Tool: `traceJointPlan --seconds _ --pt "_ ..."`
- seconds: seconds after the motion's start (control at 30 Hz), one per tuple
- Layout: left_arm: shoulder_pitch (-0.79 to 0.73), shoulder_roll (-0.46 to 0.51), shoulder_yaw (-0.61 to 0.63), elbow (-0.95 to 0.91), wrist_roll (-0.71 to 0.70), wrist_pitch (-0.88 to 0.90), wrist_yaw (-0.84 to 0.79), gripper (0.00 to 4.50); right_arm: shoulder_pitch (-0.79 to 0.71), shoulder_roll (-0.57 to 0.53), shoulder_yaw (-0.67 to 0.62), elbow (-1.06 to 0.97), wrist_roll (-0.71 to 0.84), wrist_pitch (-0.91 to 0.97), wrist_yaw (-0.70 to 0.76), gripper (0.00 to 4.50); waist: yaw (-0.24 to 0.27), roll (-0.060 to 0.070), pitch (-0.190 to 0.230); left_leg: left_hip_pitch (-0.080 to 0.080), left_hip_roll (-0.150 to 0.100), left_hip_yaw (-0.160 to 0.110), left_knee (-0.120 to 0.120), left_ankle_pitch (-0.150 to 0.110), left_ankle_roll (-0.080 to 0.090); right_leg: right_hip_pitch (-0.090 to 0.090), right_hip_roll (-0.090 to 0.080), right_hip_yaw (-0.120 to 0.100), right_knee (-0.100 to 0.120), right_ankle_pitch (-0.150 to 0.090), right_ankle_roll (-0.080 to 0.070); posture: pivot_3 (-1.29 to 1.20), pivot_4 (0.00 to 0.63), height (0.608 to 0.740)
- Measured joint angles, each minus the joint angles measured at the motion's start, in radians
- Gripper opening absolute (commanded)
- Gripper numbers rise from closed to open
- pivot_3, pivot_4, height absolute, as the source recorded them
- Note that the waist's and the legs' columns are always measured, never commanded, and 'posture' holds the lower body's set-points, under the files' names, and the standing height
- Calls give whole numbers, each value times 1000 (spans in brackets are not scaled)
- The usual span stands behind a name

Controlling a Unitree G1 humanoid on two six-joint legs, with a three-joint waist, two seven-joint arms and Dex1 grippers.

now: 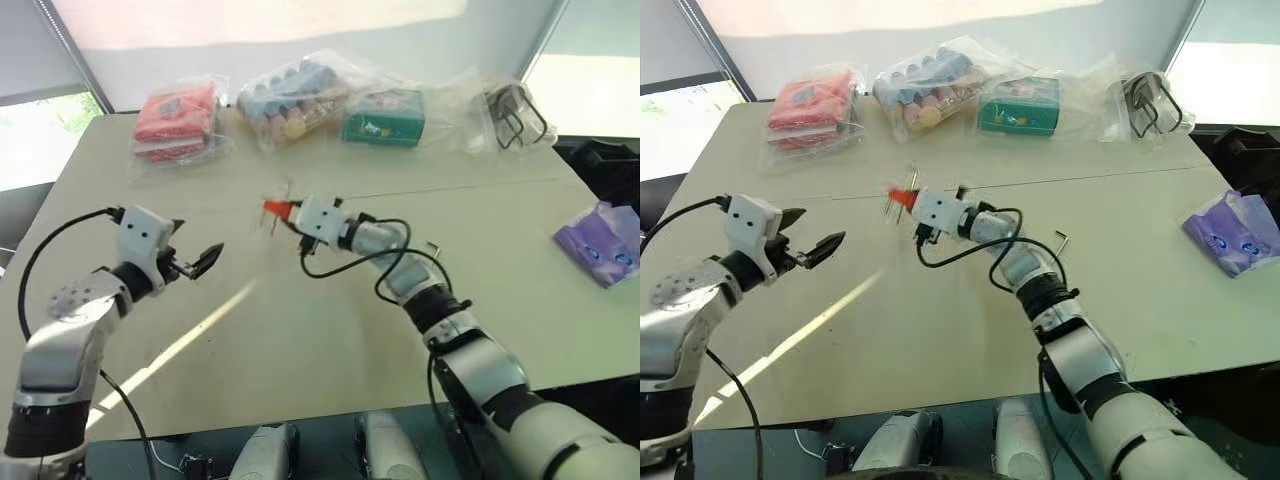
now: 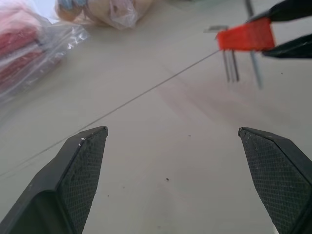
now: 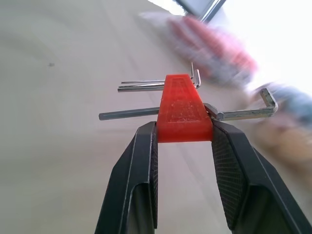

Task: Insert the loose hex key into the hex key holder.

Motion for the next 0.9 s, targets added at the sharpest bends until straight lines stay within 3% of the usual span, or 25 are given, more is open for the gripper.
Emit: traceJointPlan --seconds 0.2,0.43,0.6,0.9 --pt "-181 -84 -20 115 -64 9 -33 4500 -17 -185 64 -102 -282 -272 -245 983 0 -1 0 -3 0 1 1 0 -1 -3 0 0 0 0 0 0 150 740" --pt "-410 -88 -15 128 -344 223 -196 4500 -46 -279 70 -176 -448 -436 -450 983 -5 -2 1 -7 0 2 3 0 -1 -5 0 0 0 0 0 0 150 740" --pt "-448 -83 -33 134 -414 293 -266 4500 -78 -305 70 -175 -469 -471 -493 983 -4 -2 1 -7 0 2 4 1 -1 -5 1 0 0 0 0 0 150 740" --pt "-455 -86 -61 137 -420 298 -306 4500 -87 -304 71 -170 -474 -476 -489 983 -3 -2 1 -7 0 2 4 1 -1 -5 1 1 0 0 0 0 150 740"
